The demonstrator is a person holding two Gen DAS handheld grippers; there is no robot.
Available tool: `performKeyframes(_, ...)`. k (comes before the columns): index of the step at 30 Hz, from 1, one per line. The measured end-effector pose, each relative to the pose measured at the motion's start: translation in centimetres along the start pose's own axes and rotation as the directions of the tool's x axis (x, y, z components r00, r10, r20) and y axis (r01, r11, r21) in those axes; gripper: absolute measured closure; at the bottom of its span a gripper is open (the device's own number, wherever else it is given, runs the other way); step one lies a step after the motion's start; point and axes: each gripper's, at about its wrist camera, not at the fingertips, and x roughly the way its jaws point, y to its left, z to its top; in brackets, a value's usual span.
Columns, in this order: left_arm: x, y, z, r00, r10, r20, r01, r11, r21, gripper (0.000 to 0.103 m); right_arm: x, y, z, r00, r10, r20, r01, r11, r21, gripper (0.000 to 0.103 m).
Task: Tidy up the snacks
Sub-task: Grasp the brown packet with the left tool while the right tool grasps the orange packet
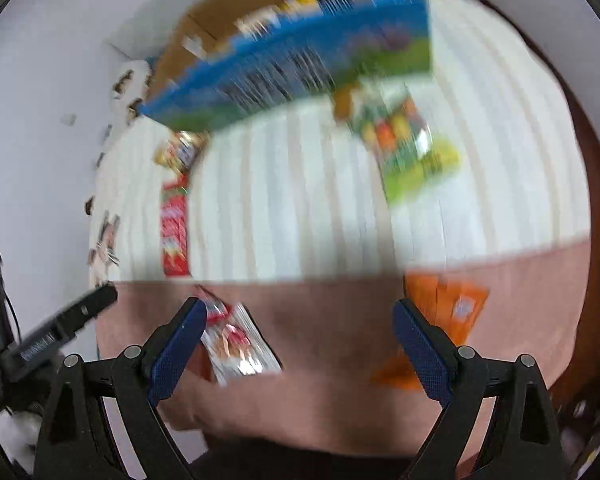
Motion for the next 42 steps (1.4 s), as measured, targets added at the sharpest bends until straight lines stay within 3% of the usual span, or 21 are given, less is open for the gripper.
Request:
performKeyframes(3,2.8,1.8,-2.5,0.996,0.011,-0.084,-0.015,0.999,-0.046,0.008,0.3,-2.4,-1.4,1.000,-0.018,-0.006,0.019,0.997,0.069,0.007)
performKeyframes(6,5.9,4.3,-4.3,0.979,-0.078,-0.188,0.043,0.982,-0.186,0.008,0.1,-4.6,-2.4,0.999,-0.042,-0.006,0.042,0.991,0.127,0.007)
performKeyframes(9,9.1,6.9,-5.6,0.946,-0.212,-0.244,0.108,0.919,-0.380,0.008,0.0,-6.2,-2.8,0.998,-0.070,0.005,0.068,0.983,0.170,0.007)
performKeyframes(12,11.9,8.5,-6.6,0.907,-0.338,-0.252,0.155,0.823,-0.546,0.008,0.2,-7.5,-3.2,0.996,-0.086,0.013,0.082,0.974,0.212,0.007)
performKeyframes(14,12.8,9.0,-7.0,0.903,-0.364,-0.226,0.161,0.777,-0.609,0.009,0.5,-8.3,-3.2,0.995,-0.100,0.022,0.092,0.967,0.239,0.007)
performKeyframes(15,12.9,9.1,-7.1,0.907,-0.363,-0.214,0.161,0.769,-0.619,0.011,0.7,-8.5,-3.1,0.994,-0.107,0.024,0.098,0.964,0.246,0.007)
performKeyframes(18,13.0,8.5,-6.6,0.929,-0.311,-0.199,0.139,0.793,-0.593,0.024,1.8,-9.1,-2.7,0.991,-0.134,0.021,0.124,0.957,0.263,0.007)
performKeyframes(20,12.6,7.7,-6.3,0.947,-0.255,-0.196,0.115,0.839,-0.532,0.032,3.1,-9.6,-2.3,0.991,-0.133,-0.003,0.129,0.953,0.274,0.008)
performKeyframes(21,12.4,7.4,-6.1,0.953,-0.235,-0.193,0.110,0.858,-0.502,0.038,3.7,-9.8,-2.2,0.991,-0.131,-0.014,0.130,0.952,0.277,0.011)
performKeyframes(23,11.4,6.1,-5.4,0.973,-0.159,-0.168,0.084,0.920,-0.382,0.043,5.0,-10.1,-2.2,0.990,-0.133,-0.042,0.140,0.953,0.268,0.030)
performKeyframes(24,11.1,5.7,-5.3,0.979,-0.131,-0.157,0.071,0.939,-0.337,0.042,5.4,-10.1,-2.2,0.989,-0.143,-0.050,0.151,0.955,0.257,0.041)
performKeyframes(25,10.4,4.9,-5.0,0.988,-0.079,-0.136,0.043,0.966,-0.255,0.043,5.5,-10.0,-2.3,0.987,-0.153,-0.047,0.160,0.957,0.240,0.047)
performKeyframes(27,9.6,3.9,-4.8,0.995,-0.015,-0.100,0.000,0.990,-0.144,0.043,5.5,-9.2,-2.5,0.987,-0.155,-0.045,0.160,0.969,0.185,0.049)
performKeyframes(28,9.3,3.3,-4.9,0.996,0.018,-0.084,-0.024,0.997,-0.073,0.043,5.7,-8.5,-2.7,0.987,-0.151,-0.054,0.157,0.976,0.150,0.050)
performKeyframes(31,9.7,2.6,-5.4,0.995,0.042,-0.089,-0.041,0.999,0.022,0.042,6.5,-6.3,-3.3,0.985,-0.141,-0.095,0.147,0.988,0.051,0.050)
performKeyframes(35,11.6,3.6,-5.3,0.988,-0.016,-0.155,0.006,0.998,-0.070,0.038,7.9,-4.4,-4.0,0.979,-0.149,-0.136,0.151,0.988,0.006,0.049)
performKeyframes(37,11.7,4.2,-5.3,0.987,-0.058,-0.153,0.037,0.990,-0.135,0.034,8.1,-4.5,-4.2,0.980,-0.141,-0.140,0.146,0.989,0.030,0.045)
performKeyframes(42,12.1,6.8,-5.6,0.987,-0.086,-0.133,0.055,0.974,-0.220,0.036,8.5,-5.1,-4.0,0.981,-0.119,-0.153,0.131,0.988,0.077,0.045)
